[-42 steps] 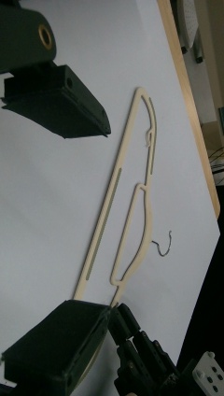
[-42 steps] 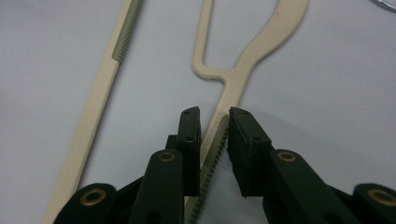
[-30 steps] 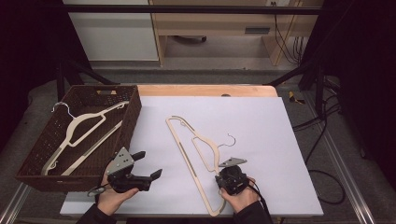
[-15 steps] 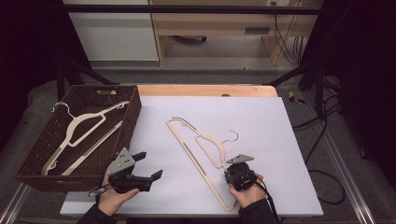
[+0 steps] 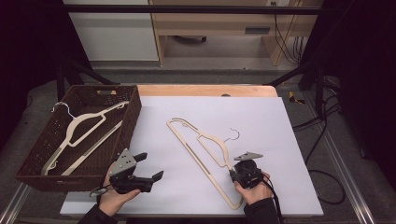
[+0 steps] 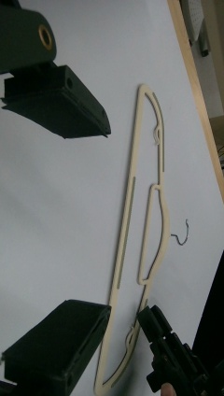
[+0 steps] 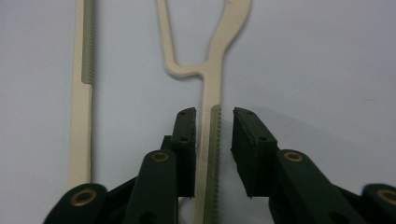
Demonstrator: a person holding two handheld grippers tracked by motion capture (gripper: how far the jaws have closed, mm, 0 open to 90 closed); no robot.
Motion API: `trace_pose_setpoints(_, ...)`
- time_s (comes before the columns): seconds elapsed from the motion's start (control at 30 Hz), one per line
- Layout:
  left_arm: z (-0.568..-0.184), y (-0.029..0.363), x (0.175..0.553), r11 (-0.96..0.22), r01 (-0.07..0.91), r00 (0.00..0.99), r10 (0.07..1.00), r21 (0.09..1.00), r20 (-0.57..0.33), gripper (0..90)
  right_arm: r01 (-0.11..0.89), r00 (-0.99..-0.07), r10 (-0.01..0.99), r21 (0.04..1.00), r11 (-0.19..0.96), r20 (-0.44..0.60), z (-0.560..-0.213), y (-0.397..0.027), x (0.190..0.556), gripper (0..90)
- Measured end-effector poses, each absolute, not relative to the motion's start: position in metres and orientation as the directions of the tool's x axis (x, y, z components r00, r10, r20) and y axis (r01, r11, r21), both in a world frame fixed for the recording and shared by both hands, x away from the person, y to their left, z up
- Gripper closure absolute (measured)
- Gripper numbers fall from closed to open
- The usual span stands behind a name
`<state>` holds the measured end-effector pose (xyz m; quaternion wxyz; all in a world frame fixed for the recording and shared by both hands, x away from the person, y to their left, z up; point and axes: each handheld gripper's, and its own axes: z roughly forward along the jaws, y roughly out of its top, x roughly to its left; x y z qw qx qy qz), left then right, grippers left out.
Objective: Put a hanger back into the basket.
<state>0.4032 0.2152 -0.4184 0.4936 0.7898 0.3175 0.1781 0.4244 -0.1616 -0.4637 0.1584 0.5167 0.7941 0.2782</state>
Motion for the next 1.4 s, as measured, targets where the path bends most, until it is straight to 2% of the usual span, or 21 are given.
trace_pose_setpoints(0.07,-0.419,0.215,0.403,-0.314,0.327,0.735,0.677,0.891,-0.031,11.5,0.738,-0.424,0.904,0.599,0.311,0.053,-0.464,-0.165,0.422,69.0)
trace_pose_setpoints(0.2,-0.42,0.214,0.404,-0.315,0.33,0.735,0.677,0.89,-0.033,11.5,0.739,-0.419,0.908,0.584,0.336,0.008,-0.466,-0.158,0.419,71.3)
trace_pose_setpoints(0.37,-0.421,0.21,0.404,-0.326,0.33,0.74,0.672,0.886,-0.029,11.5,0.745,-0.407,0.913,0.577,0.335,-0.005,-0.467,-0.155,0.42,79.3)
trace_pose_setpoints(0.5,-0.422,0.208,0.404,-0.333,0.329,0.744,0.667,0.884,-0.026,11.5,0.757,-0.4,0.916,0.574,0.311,0.03,-0.465,-0.157,0.422,79.6)
trace_pose_setpoints(0.6,-0.422,0.206,0.405,-0.334,0.33,0.748,0.663,0.883,-0.029,11.6,0.754,-0.401,0.915,0.583,0.303,0.043,-0.465,-0.16,0.423,79.8)
trace_pose_setpoints(0.73,-0.418,0.197,0.411,-0.349,0.322,0.757,0.653,0.88,-0.018,11.6,0.703,-0.415,0.91,0.637,0.317,0.006,-0.452,-0.164,0.42,79.8)
trace_pose_setpoints(0.87,-0.411,0.184,0.421,-0.372,0.317,0.766,0.642,0.872,-0.004,11.4,0.674,-0.427,0.904,0.664,0.323,-0.007,-0.442,-0.165,0.418,79.8)
trace_pose_setpoints(1.2,-0.403,0.143,0.463,-0.365,0.334,0.778,0.627,0.869,-0.036,11.6,0.618,-0.452,0.892,0.714,0.329,-0.021,-0.427,-0.173,0.414,79.8)
trace_pose_setpoints(1.4,-0.405,0.13,0.481,-0.326,0.374,0.776,0.622,0.868,-0.101,12.9,0.619,-0.46,0.888,0.71,0.335,-0.017,-0.425,-0.175,0.414,79.8)
